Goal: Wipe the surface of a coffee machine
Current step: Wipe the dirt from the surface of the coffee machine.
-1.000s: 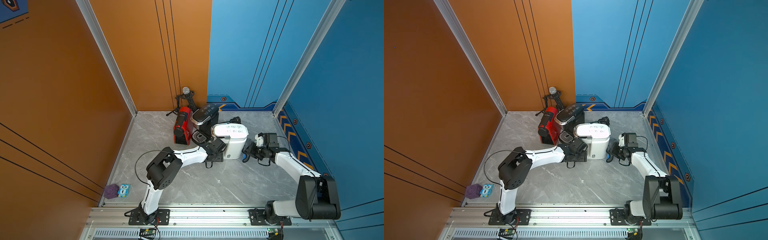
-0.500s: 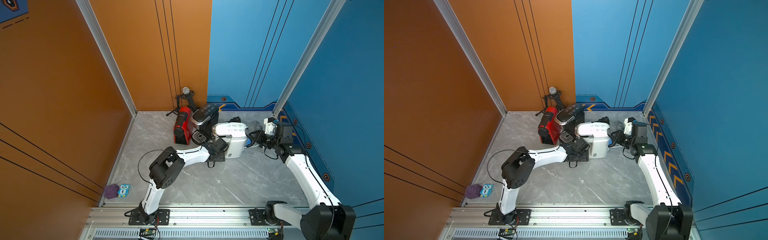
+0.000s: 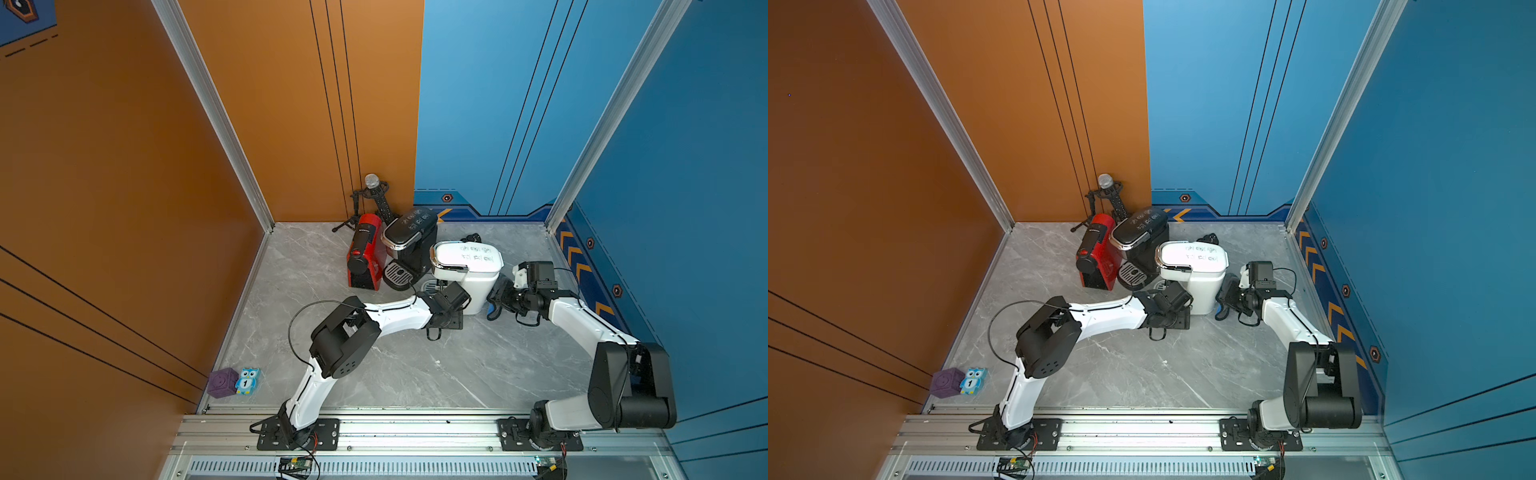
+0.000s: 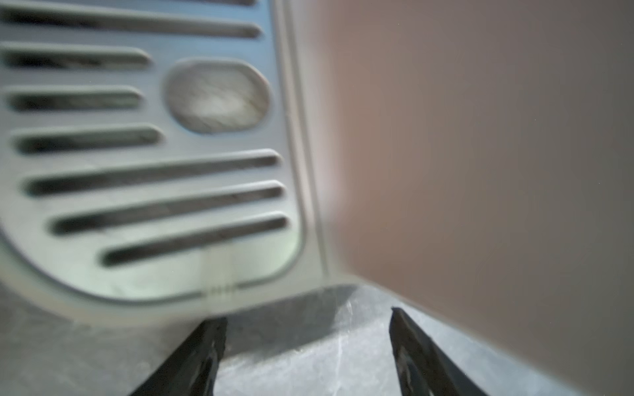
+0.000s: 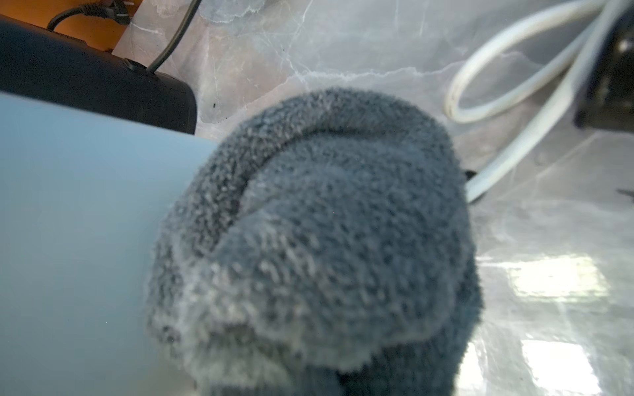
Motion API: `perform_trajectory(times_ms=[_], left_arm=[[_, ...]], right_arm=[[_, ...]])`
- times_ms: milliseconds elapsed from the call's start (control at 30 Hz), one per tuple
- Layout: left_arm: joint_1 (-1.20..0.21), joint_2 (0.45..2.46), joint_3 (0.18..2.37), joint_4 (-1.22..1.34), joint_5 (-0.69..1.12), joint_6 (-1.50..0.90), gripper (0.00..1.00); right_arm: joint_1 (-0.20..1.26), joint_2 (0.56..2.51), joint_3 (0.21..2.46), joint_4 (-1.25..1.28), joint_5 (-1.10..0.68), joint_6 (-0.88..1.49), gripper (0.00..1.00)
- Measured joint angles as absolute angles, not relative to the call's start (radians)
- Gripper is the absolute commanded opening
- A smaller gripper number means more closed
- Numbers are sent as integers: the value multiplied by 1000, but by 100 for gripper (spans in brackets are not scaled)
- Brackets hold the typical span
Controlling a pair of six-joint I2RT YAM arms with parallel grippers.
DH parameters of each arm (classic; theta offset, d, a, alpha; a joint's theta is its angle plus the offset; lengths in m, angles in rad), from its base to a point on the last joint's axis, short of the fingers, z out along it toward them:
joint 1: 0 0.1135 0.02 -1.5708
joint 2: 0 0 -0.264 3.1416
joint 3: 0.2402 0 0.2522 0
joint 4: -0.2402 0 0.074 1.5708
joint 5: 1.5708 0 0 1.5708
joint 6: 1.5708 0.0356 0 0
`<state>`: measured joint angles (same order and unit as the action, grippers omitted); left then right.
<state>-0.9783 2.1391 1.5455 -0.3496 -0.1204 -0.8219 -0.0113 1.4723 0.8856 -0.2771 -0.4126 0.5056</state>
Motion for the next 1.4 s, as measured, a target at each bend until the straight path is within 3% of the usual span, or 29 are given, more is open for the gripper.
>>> perform_trajectory(times_ms=[467,767,1133,1400], left_arm=[[-992,2147,1558,-356,-112,-817,76],[-1001,1979,1323,-323,-67,-790,77],[-936,1575,1023,-276,-141,-797,78],[-882,1523,831,-187,-158,-840,78]], right_arm=[[-15,1508,1094,-295,-395,495,11],[-28,1112,1043,-490,-356,430,12],[305,722,865,-662,-282,450,11],[571,622,622,-571,-202,595,9]])
